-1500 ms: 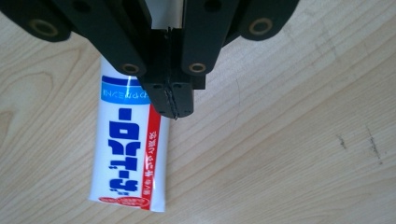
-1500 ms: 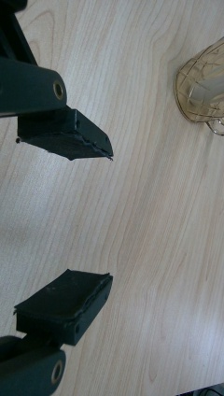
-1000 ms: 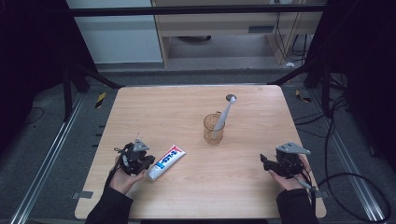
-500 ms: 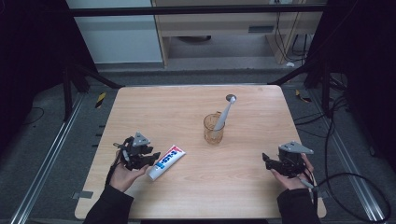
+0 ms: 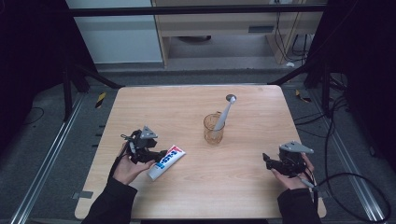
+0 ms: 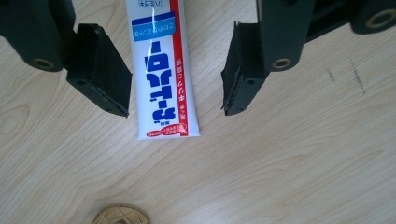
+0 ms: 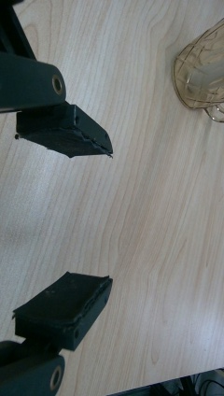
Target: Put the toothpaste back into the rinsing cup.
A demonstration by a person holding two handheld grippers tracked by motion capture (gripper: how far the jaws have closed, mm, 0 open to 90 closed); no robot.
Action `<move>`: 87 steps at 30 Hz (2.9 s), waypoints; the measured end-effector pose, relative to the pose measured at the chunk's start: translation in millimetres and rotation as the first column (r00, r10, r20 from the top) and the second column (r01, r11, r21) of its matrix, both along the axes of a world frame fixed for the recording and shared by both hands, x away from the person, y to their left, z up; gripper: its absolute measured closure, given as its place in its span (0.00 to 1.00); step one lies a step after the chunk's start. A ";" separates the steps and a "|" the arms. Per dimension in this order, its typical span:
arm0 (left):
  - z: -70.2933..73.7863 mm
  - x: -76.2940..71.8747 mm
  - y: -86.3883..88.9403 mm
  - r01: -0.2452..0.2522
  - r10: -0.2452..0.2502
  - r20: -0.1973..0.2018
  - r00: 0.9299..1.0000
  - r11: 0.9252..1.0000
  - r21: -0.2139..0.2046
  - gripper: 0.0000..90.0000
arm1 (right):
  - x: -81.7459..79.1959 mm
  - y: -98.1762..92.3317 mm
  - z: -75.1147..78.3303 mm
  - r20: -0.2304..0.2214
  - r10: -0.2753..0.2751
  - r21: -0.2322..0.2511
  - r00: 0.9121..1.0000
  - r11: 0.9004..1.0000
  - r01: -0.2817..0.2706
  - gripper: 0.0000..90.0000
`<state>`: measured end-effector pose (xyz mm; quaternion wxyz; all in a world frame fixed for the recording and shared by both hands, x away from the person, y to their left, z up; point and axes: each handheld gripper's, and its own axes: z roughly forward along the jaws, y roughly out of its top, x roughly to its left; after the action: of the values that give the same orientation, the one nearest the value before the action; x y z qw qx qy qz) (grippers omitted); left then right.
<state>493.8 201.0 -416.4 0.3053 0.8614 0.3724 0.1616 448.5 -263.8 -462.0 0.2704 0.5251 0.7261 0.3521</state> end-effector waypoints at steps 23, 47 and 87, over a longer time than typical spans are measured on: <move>-13.2 13.2 -21.9 0.020 -0.014 -0.082 0.997 0.997 0.076 0.44 | 0.0 3.6 1.0 0.000 0.009 -0.007 1.000 1.000 -0.009 0.33; -37.7 26.7 -37.1 0.054 -0.023 -0.188 0.982 0.986 0.157 0.47 | 1.3 6.2 -2.0 -0.019 0.021 -0.016 1.000 1.000 -0.021 0.33; -50.8 35.6 -36.3 0.027 0.005 -0.263 0.965 0.993 0.117 0.64 | 1.5 3.5 -2.5 -0.015 0.015 -0.021 1.000 1.000 -0.015 0.33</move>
<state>529.4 164.7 -467.2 0.2019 0.8941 0.3943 0.0662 450.0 -260.3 -464.4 0.2679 0.5192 0.7357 0.3427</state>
